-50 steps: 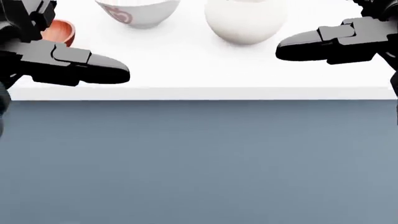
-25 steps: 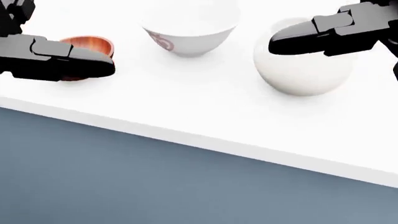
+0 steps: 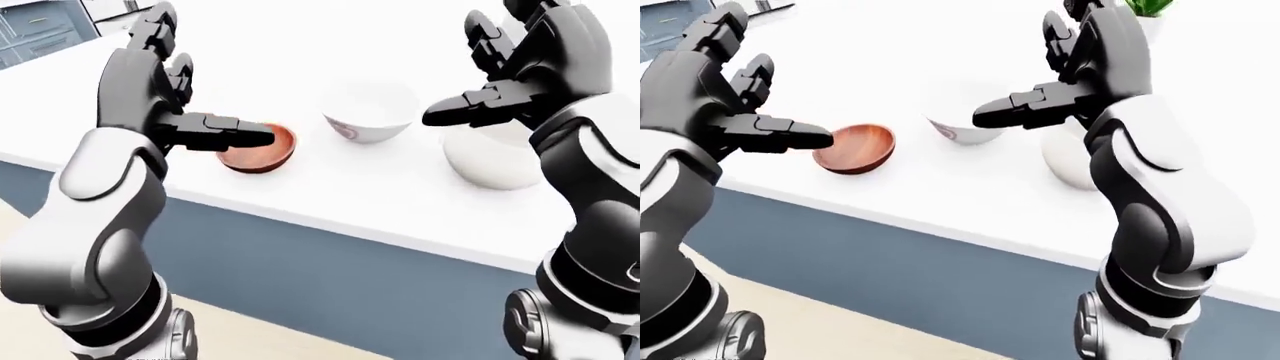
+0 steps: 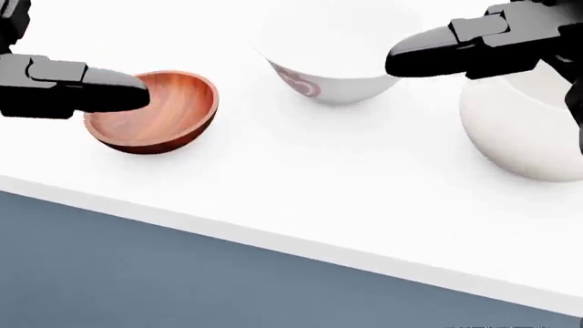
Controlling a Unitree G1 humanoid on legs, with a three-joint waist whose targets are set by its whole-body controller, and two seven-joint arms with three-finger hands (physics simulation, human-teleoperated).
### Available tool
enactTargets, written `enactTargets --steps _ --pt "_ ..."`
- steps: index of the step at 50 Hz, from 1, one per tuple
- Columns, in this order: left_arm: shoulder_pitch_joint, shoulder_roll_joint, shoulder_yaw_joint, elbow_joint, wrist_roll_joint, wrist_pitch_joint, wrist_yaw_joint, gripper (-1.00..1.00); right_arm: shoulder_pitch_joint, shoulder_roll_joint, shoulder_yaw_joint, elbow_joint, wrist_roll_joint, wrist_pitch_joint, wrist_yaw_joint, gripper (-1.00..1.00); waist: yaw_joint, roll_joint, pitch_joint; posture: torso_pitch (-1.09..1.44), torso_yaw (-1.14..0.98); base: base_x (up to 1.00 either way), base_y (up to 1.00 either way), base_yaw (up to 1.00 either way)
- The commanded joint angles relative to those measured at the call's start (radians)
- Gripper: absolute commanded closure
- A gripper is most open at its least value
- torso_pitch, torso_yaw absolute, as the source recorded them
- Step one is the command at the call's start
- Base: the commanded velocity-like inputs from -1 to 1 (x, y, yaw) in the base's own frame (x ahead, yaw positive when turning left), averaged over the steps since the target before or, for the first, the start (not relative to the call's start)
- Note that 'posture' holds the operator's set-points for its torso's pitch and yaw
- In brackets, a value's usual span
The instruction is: Stack the bowls from largest to smallest.
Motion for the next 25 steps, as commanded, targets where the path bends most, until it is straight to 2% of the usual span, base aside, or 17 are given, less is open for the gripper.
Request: enactTargets --steps 1,7,8,10,12,13,14,15,17,18,21,23,24,25 --pt "-0.044 0.000 -0.015 -0.030 -0.010 -0.035 -0.004 -1.00 -0.022 -0.035 -0.047 -0.030 0.009 -0.039 -0.032 -1.00 -0.022 0.005 -0.037 0.00 0.00 0.00 0.00 -1.00" --pt "-0.042 -0.003 -0.018 -0.031 -0.009 -0.035 -0.004 -1.00 -0.011 -0.057 -0.043 -0.027 0.033 -0.054 -0.043 -1.00 -0.016 -0.034 -0.035 0.00 0.00 0.00 0.00 -1.00" --pt "-0.042 -0.001 -0.016 -0.032 -0.010 -0.034 -0.005 -1.00 -0.008 -0.064 -0.039 -0.029 0.036 -0.055 -0.040 -1.00 0.001 -0.040 -0.033 0.00 0.00 0.00 0.00 -0.33" --pt "-0.047 0.000 -0.016 -0.033 -0.011 -0.028 -0.005 -1.00 -0.008 -0.074 -0.021 -0.027 0.021 -0.066 -0.030 -1.00 0.000 -0.057 -0.030 0.00 0.00 0.00 0.00 0.00" --pt "-0.051 0.002 -0.017 -0.033 -0.011 -0.026 -0.005 -1.00 -0.007 -0.081 -0.016 -0.024 0.007 -0.063 -0.015 -1.00 0.003 -0.084 -0.028 0.00 0.00 0.00 0.00 0.00" --pt "-0.054 0.002 -0.016 -0.036 -0.012 -0.020 -0.004 -1.00 -0.007 -0.082 -0.020 -0.027 0.006 -0.059 -0.010 -1.00 0.006 -0.106 -0.028 0.00 0.00 0.00 0.00 0.00" --pt "-0.054 0.003 -0.015 -0.038 -0.013 -0.018 -0.005 -1.00 -0.011 -0.085 -0.024 -0.032 0.007 -0.052 -0.006 -1.00 0.009 -0.121 -0.064 0.00 0.00 0.16 0.00 0.00" --pt "-0.055 0.003 -0.015 -0.035 -0.013 -0.020 -0.006 -1.00 -0.015 -0.085 -0.028 -0.032 0.008 -0.050 -0.002 -1.00 -0.001 -0.088 -0.032 0.00 0.00 0.27 0.00 0.00" --pt "-0.056 0.005 -0.015 -0.035 -0.013 -0.020 -0.007 -1.00 -0.019 -0.086 -0.030 -0.038 0.010 -0.044 0.002 -1.00 0.004 -0.093 -0.013 0.00 0.00 0.34 -0.02 0.00" --pt "-0.059 0.005 -0.013 -0.040 -0.015 -0.012 -0.006 -1.00 -0.019 -0.085 -0.032 -0.039 0.011 -0.045 0.003 -1.00 0.001 -0.096 -0.011 0.00 0.00 0.37 -0.12 0.00" --pt "-0.065 0.007 -0.010 -0.042 -0.017 -0.005 -0.006 -1.00 -0.020 -0.089 -0.028 -0.040 0.008 -0.042 0.007 -1.00 -0.005 -0.056 -0.008 0.00 0.00 0.35 -0.17 0.00" --pt "-0.070 0.010 -0.007 -0.046 -0.021 0.002 -0.005 -1.00 -0.037 -0.098 -0.037 -0.042 0.014 -0.026 0.009 -1.00 -0.011 -0.019 0.000 0.00 0.00 0.35 -0.17 0.00" --pt "-0.068 0.010 -0.009 -0.045 -0.021 -0.001 -0.006 -1.00 -0.039 -0.100 -0.041 -0.043 0.017 -0.025 0.010 -1.00 -0.010 0.016 -0.015 0.00 0.00 0.34 -0.16 0.00" --pt "-0.070 0.011 -0.008 -0.045 -0.022 0.001 -0.005 -1.00 -0.037 -0.101 -0.041 -0.041 0.017 -0.028 0.011 -1.00 0.000 0.001 -0.015 0.00 0.00 0.35 -0.17 0.00"
